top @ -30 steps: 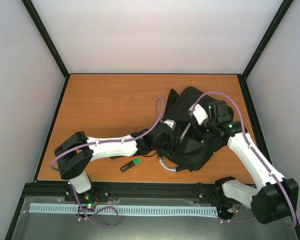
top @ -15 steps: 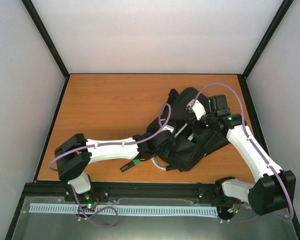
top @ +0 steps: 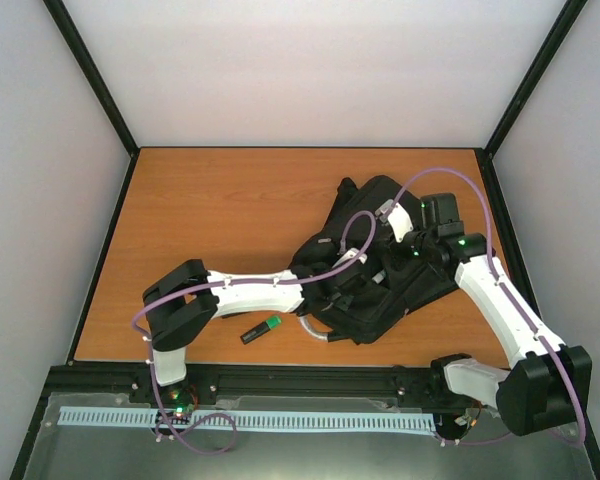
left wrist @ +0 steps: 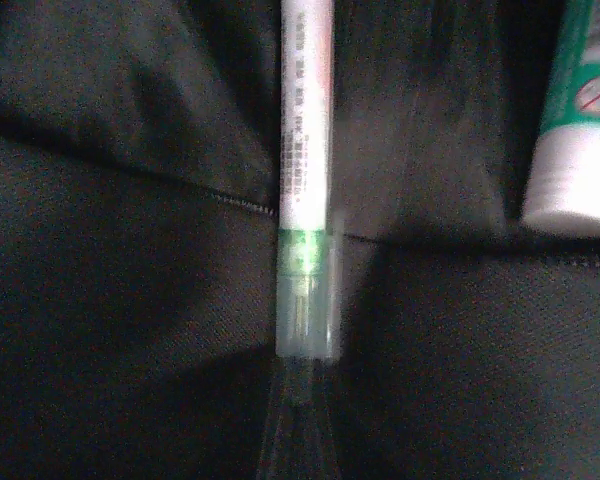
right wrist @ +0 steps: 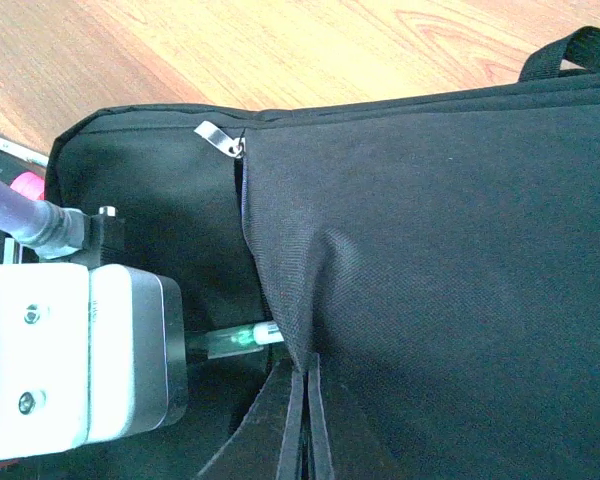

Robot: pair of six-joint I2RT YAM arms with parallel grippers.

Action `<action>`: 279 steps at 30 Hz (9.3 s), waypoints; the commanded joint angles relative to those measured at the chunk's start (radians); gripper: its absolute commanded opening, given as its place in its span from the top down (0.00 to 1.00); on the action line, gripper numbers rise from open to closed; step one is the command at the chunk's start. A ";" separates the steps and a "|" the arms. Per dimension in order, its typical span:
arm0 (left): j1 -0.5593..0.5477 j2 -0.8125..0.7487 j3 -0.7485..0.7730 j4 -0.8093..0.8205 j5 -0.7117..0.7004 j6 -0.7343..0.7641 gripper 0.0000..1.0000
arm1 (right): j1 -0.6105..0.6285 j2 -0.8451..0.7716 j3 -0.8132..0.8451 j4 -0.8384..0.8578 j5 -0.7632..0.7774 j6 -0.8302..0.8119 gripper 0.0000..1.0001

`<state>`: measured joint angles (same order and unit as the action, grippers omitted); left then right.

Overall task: Pack the student bag
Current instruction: Place the stationery in the student bag, then pick up the stationery from the center of the board, then place the stationery in the student bag.

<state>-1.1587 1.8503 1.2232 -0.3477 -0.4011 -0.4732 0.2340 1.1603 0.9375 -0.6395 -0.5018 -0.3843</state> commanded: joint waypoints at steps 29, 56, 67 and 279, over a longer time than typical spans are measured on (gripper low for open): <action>0.013 -0.428 -0.149 -0.118 -0.079 -0.149 0.38 | -0.054 -0.013 -0.061 0.093 -0.054 -0.065 0.97; 0.039 -0.531 -0.496 -0.476 0.193 -0.359 0.10 | -0.055 -0.024 -0.068 0.075 -0.067 -0.091 0.97; 0.068 -0.388 -0.480 -0.354 0.255 -0.229 0.11 | -0.056 -0.021 -0.069 0.071 -0.071 -0.092 0.97; 0.074 -0.346 -0.304 0.133 0.129 -0.194 0.74 | -0.081 0.055 -0.081 0.078 -0.065 -0.108 0.97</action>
<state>-1.0828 1.6043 0.9985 -0.1162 -0.1810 -0.6331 0.1631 1.2293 0.8665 -0.6037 -0.5793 -0.4820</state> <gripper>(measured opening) 0.238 0.029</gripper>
